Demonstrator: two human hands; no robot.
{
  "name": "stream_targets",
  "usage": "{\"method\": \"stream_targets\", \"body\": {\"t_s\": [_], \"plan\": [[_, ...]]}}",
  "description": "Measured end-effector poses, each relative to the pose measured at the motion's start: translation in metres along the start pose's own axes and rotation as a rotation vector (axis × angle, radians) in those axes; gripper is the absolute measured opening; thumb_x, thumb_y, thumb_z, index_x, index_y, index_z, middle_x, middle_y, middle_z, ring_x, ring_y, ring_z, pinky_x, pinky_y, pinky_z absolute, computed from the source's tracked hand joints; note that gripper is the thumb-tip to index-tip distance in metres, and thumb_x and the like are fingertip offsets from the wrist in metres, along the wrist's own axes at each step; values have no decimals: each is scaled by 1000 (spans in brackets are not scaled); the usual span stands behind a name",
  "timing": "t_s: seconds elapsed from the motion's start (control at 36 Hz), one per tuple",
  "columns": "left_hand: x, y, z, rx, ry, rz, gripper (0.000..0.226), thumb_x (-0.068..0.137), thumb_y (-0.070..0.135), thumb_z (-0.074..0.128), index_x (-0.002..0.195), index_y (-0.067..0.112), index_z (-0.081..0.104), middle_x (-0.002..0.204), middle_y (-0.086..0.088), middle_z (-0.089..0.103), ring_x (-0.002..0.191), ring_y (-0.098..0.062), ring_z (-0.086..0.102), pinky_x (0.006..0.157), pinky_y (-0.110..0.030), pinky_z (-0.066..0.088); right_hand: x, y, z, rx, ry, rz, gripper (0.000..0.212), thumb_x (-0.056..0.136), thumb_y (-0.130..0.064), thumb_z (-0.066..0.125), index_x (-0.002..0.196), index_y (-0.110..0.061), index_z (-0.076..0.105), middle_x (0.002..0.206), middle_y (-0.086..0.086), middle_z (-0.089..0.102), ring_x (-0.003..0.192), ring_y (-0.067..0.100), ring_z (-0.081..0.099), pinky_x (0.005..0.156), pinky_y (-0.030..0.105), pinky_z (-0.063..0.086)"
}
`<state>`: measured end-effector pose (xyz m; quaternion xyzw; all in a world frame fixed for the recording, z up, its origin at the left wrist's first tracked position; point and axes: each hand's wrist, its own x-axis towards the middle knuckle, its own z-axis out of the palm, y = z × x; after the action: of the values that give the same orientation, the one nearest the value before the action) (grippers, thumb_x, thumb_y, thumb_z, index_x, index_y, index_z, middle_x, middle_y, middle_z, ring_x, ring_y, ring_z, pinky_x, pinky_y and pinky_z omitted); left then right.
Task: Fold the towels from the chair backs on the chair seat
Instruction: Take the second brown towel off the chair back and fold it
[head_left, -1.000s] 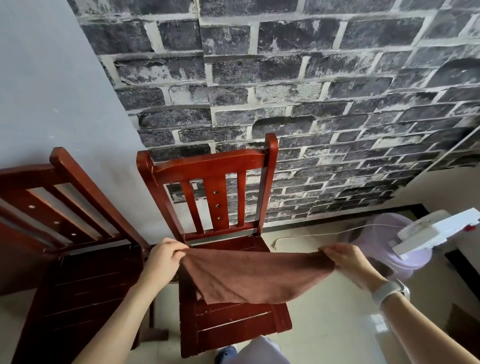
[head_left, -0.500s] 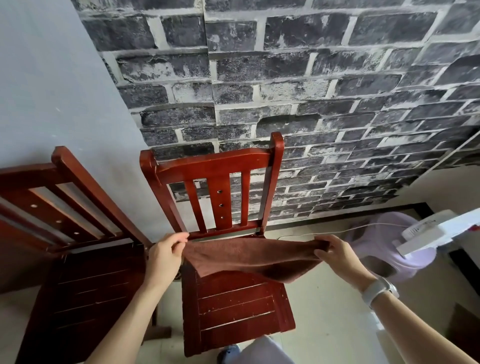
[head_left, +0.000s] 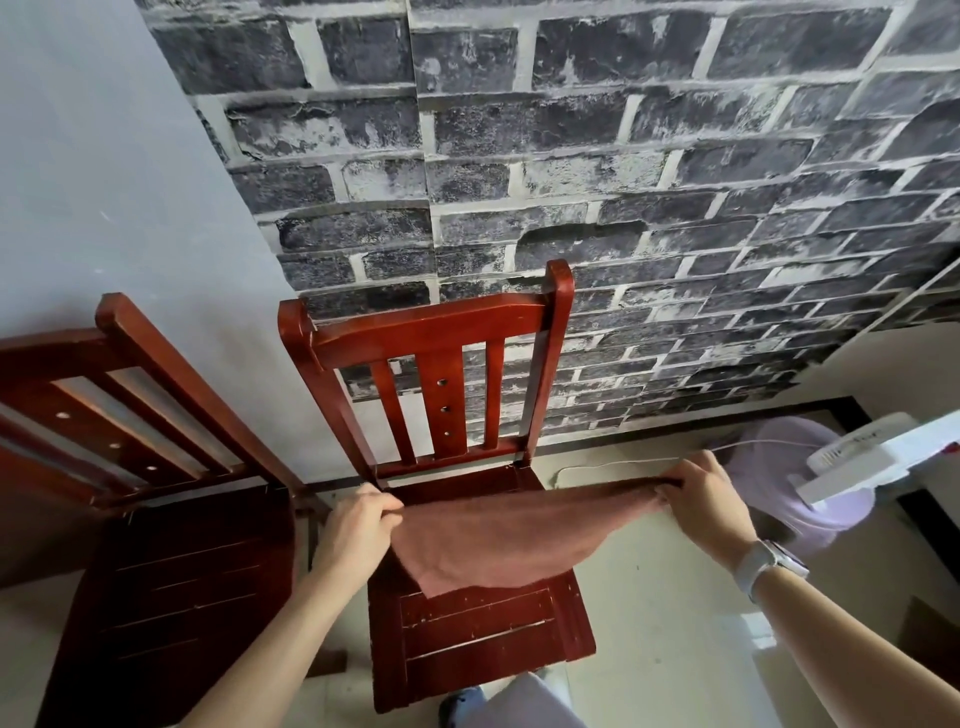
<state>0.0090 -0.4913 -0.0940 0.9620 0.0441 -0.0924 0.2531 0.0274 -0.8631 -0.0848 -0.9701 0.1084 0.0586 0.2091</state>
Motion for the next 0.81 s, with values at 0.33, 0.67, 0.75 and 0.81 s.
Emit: {"method": "stream_targets", "body": {"t_s": [0.33,0.67,0.75,0.81], "plan": [[44,4,-46,108,544,91,13,80,-1,63,90,6,69,88,-14,66,84,-38,57,74,-46,45,36,-55,-3,122,211,-83,19,91,-5,45,103,-2,59,103,18,58,97,37,55,80,41,44],[-9,-76,24,181,311,145,22,66,-5,74,84,8,70,82,-7,66,79,-32,59,71,-43,48,-24,-15,81,21,-11,-165,16,85,3,53,94,-2,65,91,17,64,85,40,58,73,47,49],[-20,-99,56,190,181,123,21,64,-3,77,79,11,72,78,-4,66,76,-31,59,67,-40,48,-39,7,115,-7,-173,-83,18,87,-2,54,98,-6,67,96,13,64,94,37,57,80,43,47],[-27,-114,79,189,84,114,20,63,-2,78,77,11,73,75,-4,67,72,-30,59,66,-38,48,-49,17,138,-31,-272,-19,20,88,-5,52,100,-8,68,101,10,64,100,34,54,83,40,44]]}}
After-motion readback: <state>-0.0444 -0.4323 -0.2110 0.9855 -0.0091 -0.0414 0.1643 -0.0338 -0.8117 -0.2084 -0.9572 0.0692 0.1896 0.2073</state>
